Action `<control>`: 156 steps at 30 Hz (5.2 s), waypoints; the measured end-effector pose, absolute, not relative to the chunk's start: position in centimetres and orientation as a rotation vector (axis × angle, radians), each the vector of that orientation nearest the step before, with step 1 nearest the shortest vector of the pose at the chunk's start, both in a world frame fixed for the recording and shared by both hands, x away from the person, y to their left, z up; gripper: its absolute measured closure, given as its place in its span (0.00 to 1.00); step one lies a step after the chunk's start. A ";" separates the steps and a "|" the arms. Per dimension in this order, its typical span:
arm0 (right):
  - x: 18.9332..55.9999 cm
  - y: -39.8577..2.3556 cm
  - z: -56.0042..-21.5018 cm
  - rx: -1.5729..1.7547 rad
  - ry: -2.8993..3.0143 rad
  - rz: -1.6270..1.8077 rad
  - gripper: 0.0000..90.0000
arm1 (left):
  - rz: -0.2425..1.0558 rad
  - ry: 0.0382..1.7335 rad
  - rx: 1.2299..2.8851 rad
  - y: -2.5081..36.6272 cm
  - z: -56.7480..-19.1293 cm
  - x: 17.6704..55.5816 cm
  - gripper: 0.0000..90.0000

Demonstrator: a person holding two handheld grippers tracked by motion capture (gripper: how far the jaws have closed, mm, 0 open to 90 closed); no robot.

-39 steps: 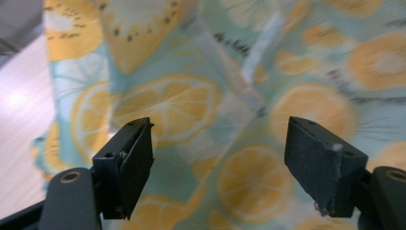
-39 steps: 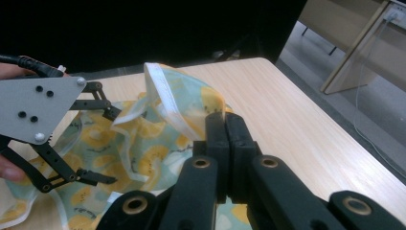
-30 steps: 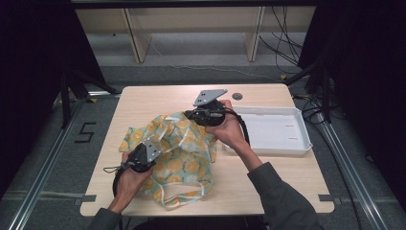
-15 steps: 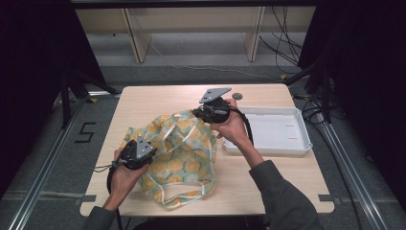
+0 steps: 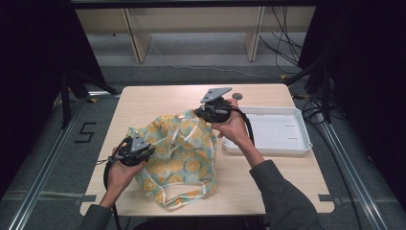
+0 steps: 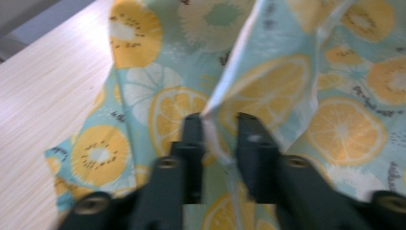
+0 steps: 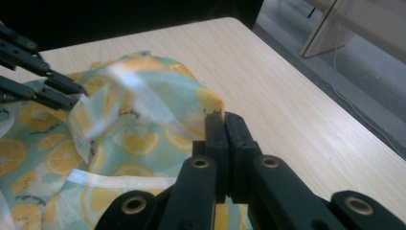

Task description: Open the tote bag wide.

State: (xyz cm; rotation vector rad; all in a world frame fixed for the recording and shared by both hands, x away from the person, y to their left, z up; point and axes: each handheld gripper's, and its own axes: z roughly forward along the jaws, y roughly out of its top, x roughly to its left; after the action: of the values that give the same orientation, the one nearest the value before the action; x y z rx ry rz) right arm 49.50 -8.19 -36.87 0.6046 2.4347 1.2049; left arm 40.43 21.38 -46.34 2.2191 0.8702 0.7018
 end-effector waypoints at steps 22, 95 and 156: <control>46.6 -10.6 -37.8 0.713 2.387 0.960 0.43 | 0.699 0.826 2.010 21.6 -40.4 42.6 0.99; 52.0 -5.0 -37.3 0.648 2.378 0.955 1.00 | 0.791 0.983 2.136 23.1 -41.3 46.7 0.94; 53.8 -3.7 -45.6 0.801 2.432 0.718 1.00 | 0.584 1.197 2.117 24.1 -47.3 49.9 0.90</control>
State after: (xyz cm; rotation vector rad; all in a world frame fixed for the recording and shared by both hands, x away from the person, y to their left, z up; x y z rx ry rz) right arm 53.78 -3.69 -45.58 0.8013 2.4320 0.7178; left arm 49.89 24.06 -47.27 2.1170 1.1966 0.5837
